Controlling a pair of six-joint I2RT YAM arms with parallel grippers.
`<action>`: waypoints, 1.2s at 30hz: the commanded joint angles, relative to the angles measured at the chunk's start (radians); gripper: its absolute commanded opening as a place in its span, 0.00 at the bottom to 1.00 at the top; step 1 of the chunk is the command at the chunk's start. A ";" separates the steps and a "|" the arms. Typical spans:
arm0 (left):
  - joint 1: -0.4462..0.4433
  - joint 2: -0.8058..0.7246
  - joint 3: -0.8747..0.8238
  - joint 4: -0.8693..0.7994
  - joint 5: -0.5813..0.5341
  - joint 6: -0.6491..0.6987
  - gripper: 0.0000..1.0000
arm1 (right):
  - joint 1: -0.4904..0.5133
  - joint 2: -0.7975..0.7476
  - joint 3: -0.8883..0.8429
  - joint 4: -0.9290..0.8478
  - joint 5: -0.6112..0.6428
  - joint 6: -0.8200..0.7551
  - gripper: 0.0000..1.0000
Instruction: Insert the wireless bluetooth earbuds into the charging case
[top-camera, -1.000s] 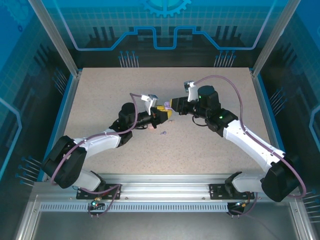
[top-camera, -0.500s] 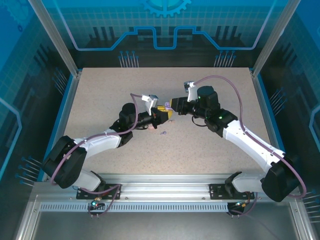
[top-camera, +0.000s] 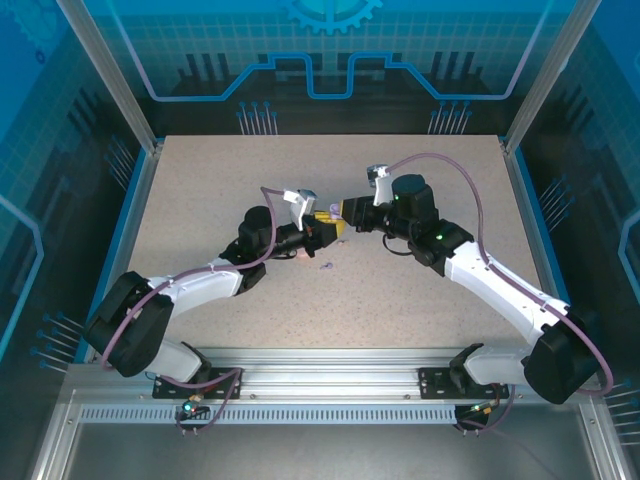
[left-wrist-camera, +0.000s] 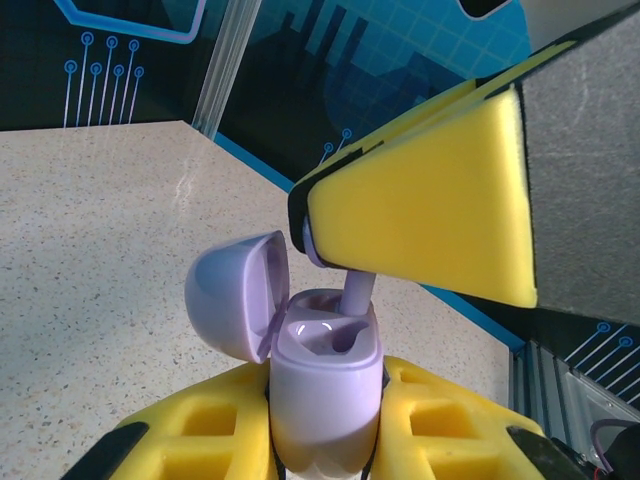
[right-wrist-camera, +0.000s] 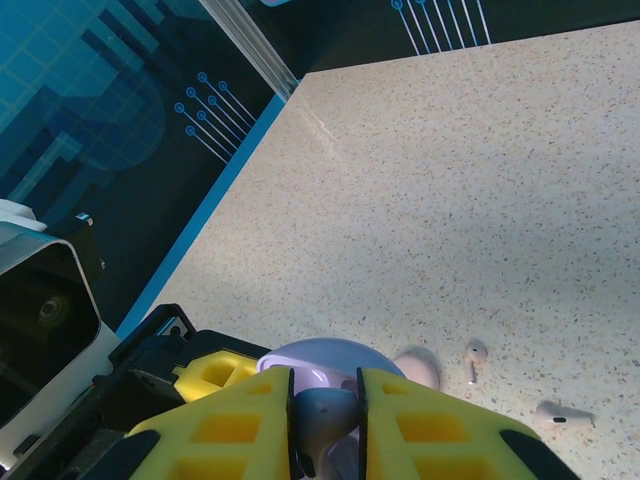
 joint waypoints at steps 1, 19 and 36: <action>-0.006 -0.025 0.030 0.041 -0.016 -0.005 0.03 | 0.017 -0.024 -0.010 -0.001 0.002 -0.004 0.22; -0.007 -0.019 0.038 0.032 -0.012 0.004 0.03 | 0.019 -0.035 -0.001 -0.041 0.012 -0.025 0.33; -0.007 -0.051 0.024 -0.036 -0.038 0.058 0.03 | 0.019 -0.070 0.036 -0.122 0.040 -0.074 0.46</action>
